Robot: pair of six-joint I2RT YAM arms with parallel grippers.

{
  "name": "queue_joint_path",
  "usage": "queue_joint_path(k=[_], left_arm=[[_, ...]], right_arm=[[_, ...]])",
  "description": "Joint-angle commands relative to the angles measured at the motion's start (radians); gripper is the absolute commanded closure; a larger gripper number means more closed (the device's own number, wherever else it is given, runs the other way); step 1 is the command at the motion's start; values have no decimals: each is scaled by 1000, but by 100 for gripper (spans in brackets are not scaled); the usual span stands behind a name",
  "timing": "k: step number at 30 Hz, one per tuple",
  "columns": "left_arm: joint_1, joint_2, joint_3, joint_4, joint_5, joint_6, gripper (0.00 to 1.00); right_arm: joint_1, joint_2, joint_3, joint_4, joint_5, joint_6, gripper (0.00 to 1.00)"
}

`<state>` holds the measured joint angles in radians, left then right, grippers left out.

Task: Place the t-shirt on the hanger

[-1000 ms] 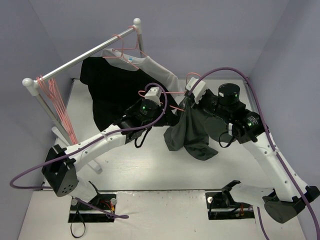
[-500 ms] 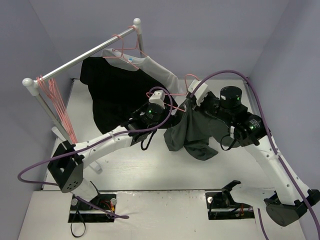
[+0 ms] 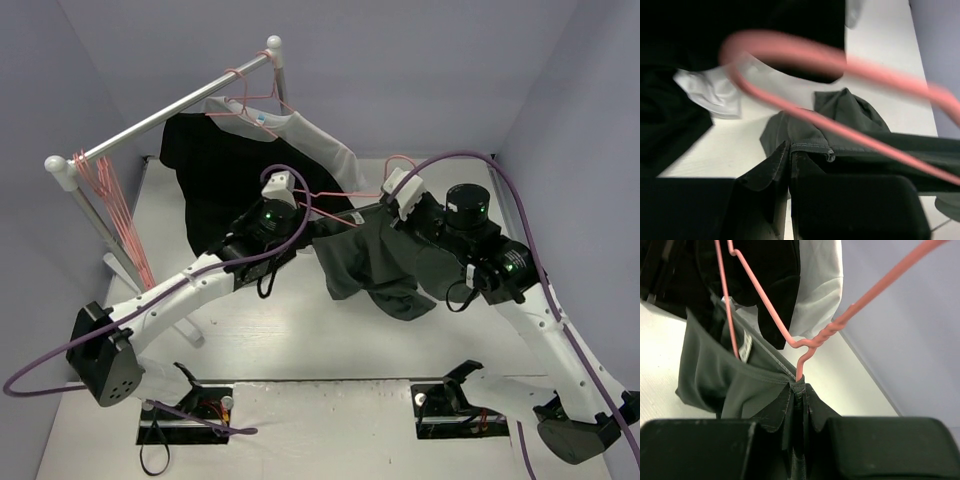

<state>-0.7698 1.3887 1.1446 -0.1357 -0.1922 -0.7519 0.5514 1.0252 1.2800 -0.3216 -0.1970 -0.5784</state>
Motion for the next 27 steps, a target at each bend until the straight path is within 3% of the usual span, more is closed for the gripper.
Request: queue_joint_path(k=[1, 13, 27], left_arm=[[82, -57, 56, -65, 5, 56, 100], [217, 23, 307, -284, 42, 198, 100], [333, 61, 381, -326, 65, 307, 100]], right_arm=[[7, -38, -1, 92, 9, 15, 100], [8, -53, 1, 76, -25, 18, 100], [6, -77, -22, 58, 12, 0, 100]])
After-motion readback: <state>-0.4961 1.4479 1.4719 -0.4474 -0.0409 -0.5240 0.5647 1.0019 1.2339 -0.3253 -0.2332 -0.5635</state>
